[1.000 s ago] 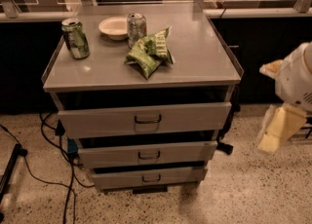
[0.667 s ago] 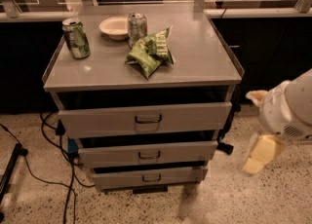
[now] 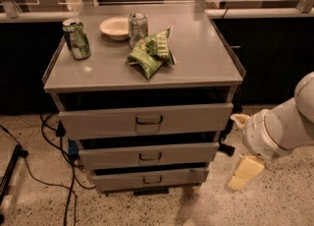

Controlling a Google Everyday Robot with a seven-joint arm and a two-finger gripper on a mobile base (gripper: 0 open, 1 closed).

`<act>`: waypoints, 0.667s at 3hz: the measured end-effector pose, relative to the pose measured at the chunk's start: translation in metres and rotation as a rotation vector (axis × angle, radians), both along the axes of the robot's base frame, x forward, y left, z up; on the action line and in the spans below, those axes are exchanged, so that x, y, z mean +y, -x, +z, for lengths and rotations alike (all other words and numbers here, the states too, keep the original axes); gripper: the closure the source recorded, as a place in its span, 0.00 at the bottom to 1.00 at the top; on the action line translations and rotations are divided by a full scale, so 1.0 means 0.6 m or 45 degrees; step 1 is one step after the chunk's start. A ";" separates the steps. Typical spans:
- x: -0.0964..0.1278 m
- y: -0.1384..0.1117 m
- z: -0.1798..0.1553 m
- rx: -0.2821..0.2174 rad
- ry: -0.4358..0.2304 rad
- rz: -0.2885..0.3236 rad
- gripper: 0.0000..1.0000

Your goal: Open middle drawer

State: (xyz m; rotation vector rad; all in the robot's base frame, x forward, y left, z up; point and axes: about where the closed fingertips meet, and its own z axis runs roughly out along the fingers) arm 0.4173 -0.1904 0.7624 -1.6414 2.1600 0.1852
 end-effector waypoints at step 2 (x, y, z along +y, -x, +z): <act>0.017 0.004 -0.140 0.033 -0.043 0.070 0.00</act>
Offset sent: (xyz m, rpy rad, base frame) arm 0.0014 0.0174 -0.1595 0.0681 0.0516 0.0815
